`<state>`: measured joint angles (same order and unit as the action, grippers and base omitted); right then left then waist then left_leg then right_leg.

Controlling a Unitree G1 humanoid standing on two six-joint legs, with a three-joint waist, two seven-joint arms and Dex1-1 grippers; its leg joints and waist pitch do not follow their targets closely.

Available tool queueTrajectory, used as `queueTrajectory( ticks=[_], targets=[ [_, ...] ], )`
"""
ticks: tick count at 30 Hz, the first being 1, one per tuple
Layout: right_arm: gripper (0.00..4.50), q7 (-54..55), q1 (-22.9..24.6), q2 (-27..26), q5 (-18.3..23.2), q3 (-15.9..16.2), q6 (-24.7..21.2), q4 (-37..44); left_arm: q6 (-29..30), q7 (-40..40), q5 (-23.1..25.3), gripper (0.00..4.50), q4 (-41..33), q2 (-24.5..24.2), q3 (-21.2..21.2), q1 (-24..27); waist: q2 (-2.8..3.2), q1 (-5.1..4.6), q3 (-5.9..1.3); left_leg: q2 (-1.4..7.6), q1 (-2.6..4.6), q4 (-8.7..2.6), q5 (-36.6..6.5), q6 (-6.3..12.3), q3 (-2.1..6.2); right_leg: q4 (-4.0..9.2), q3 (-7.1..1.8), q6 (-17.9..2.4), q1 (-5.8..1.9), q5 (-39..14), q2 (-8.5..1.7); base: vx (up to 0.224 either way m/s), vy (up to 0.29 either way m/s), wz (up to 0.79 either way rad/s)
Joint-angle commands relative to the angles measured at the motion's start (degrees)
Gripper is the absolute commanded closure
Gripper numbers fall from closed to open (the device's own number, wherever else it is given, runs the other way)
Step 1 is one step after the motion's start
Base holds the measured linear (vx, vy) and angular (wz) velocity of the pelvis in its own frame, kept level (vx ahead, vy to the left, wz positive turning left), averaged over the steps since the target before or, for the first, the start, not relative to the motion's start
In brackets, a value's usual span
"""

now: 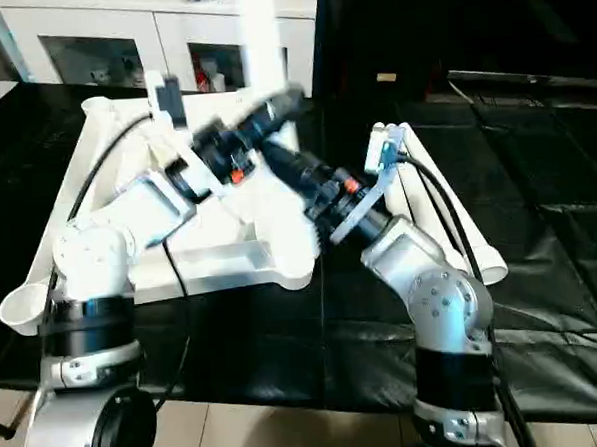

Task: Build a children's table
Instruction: Pick table leg

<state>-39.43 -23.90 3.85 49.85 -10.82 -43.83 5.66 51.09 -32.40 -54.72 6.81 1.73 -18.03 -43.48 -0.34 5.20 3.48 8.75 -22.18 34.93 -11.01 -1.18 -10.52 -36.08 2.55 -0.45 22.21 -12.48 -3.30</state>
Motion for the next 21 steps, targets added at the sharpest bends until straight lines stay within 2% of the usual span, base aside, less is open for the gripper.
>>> queueTrajectory(
  ticks=[1, 2, 4, 6, 8, 10, 11, 13, 14, 18, 19, 20, 21],
  targets=[
    [2.68, -2.4, 0.0, 0.8, 3.0, -0.2, -1.5, 1.6, 1.9, -4.8, -3.2, 0.39, 0.3, -0.8, -0.3, -0.9, 0.38, 0.21, -4.02, 4.05, 1.21, -3.93, -4.4, 1.52, 1.8, 4.06, -2.77, -14.3, -2.93, -1.2, -5.26, 0.0, 0.0, 0.0],
    [2.68, -3.6, 0.1, 1.0, 4.9, -0.7, -2.6, 1.8, 3.4, -8.6, -4.5, 0.61, 0.1, -1.8, 0.4, -0.7, 0.46, 0.25, -4.01, 4.1, 1.28, -3.98, -4.6, 1.43, 1.83, 4.08, -2.79, -14.1, -2.94, -1.8, -5.29, 0.0, 0.0, 0.0],
    [2.68, -4.7, 0.2, 1.3, 6.8, -1.0, -3.8, 2.1, 5.5, -12.3, -6.4, 0.71, -0.4, -3.2, 1.3, -0.7, 0.69, 0.26, -4.0, 4.18, 1.26, -4.03, -4.7, 1.24, 1.9, 4.04, -2.79, -14.2, -2.88, -1.5, -5.34, 0.0, 0.0, 0.0],
    [2.68, -5.2, 0.2, 1.6, 7.2, -0.9, -4.0, 2.1, 6.2, -13.7, -7.5, 0.85, -0.5, -3.6, 1.4, -0.8, 0.73, 0.25, -4.02, 4.23, 1.29, -4.06, -4.7, 1.13, 1.91, 3.96, -2.76, -14.5, -2.86, -1.1, -5.32, 0.0, 0.0, 0.0],
    [2.68, -6.3, 0.6, 2.4, 7.9, -0.4, -4.5, 2.5, 7.5, -16.1, -9.2, 0.94, -0.4, -4.1, 1.7, -1.2, 1.04, 0.31, -4.02, 4.23, 1.28, -4.05, -5.0, 0.5, 1.92, 3.91, -2.76, -14.8, -2.94, -0.7, -5.42, 0.0, 0.0, 0.0],
    [2.68, -7.6, 1.0, 3.2, 8.4, 0.3, -4.9, 3.1, 8.3, -18.1, -10.0, 1.17, -0.1, -4.7, 2.2, -1.6, 1.01, 0.37, -3.99, 4.18, 1.33, -4.1, -5.3, 0.39, 1.89, 4.0, -2.78, -14.7, -2.99, -1.0, -5.38, 0.0, 0.0, 0.0],
    [2.68, -8.2, 1.2, 3.6, 8.6, 0.6, -5.2, 3.5, 8.6, -19.1, -10.6, 1.2, 0.1, -4.8, 2.2, -1.8, 1.32, 0.37, -3.97, 4.19, 1.36, -4.11, -5.5, 0.15, 1.89, 4.04, -2.78, -14.5, -2.92, -1.0, -5.31, 0.0, 0.0, 0.0],
    [2.68, -8.7, 1.3, 4.0, 9.0, 0.7, -5.6, 3.9, 9.4, -20.4, -11.9, 1.37, 0.6, -4.9, 1.8, -2.2, 1.11, 0.39, -4.01, 4.16, 1.33, -4.08, -5.4, 0.11, 1.89, 4.0, -2.78, -14.6, -3.06, -0.7, -5.33, 0.0, 0.0, 0.0],
    [2.68, -9.1, 1.3, 4.4, 9.4, 0.7, -5.7, 4.1, 10.2, -21.6, -12.9, 1.49, 1.3, -5.3, 1.5, -2.7, 1.48, 0.44, -4.0, 4.05, 1.23, -4.02, -5.3, 0.15, 1.9, 3.96, -2.78, -14.8, -3.05, -0.7, -5.41, 0.0, 0.0, 0.0],
    [2.68, -9.9, 1.4, 5.4, 10.3, 0.7, -6.0, 4.6, 11.7, -24.8, -14.4, 1.61, 3.3, -6.3, 1.2, -3.7, 1.5, 0.39, -4.02, 4.04, 1.31, -4.04, -5.8, 0.04, 1.9, 4.19, -2.81, -14.5, -3.07, -2.3, -5.4, 0.0, 0.0, 0.0],
    [2.68, -10.1, 1.5, 5.7, 10.5, 0.8, -5.9, 4.7, 12.1, -26.0, -14.6, 1.76, 4.0, -6.8, 1.5, -4.0, 2.13, 0.45, -4.01, 4.0, 1.29, -3.96, -5.6, -0.02, 1.97, 4.09, -2.76, -14.5, -2.99, -2.1, -5.38, 0.0, 0.0, 0.0],
    [2.68, -10.1, 1.5, 5.7, 10.5, 0.8, -5.9, 4.7, 12.2, -26.1, -14.6, 1.9, 4.1, -6.8, 1.6, -4.0, 1.81, 0.28, -3.98, 4.02, 1.3, -4.03, -5.7, 0.07, 1.9, 4.26, -2.75, -14.5, -3.03, -2.1, -5.3, 0.0, 0.0, 0.0],
    [2.68, -10.3, 1.7, 6.0, 10.7, 0.8, -5.8, 4.9, 12.5, -27.5, -14.5, 1.98, 4.7, -7.3, 2.1, -4.3, 1.75, 0.28, -4.06, 3.97, 1.25, -3.99, -5.3, 0.3, 1.93, 4.15, -2.73, -14.5, -3.14, -1.6, -5.28, 0.0, 0.0, 0.0]
  ],
)
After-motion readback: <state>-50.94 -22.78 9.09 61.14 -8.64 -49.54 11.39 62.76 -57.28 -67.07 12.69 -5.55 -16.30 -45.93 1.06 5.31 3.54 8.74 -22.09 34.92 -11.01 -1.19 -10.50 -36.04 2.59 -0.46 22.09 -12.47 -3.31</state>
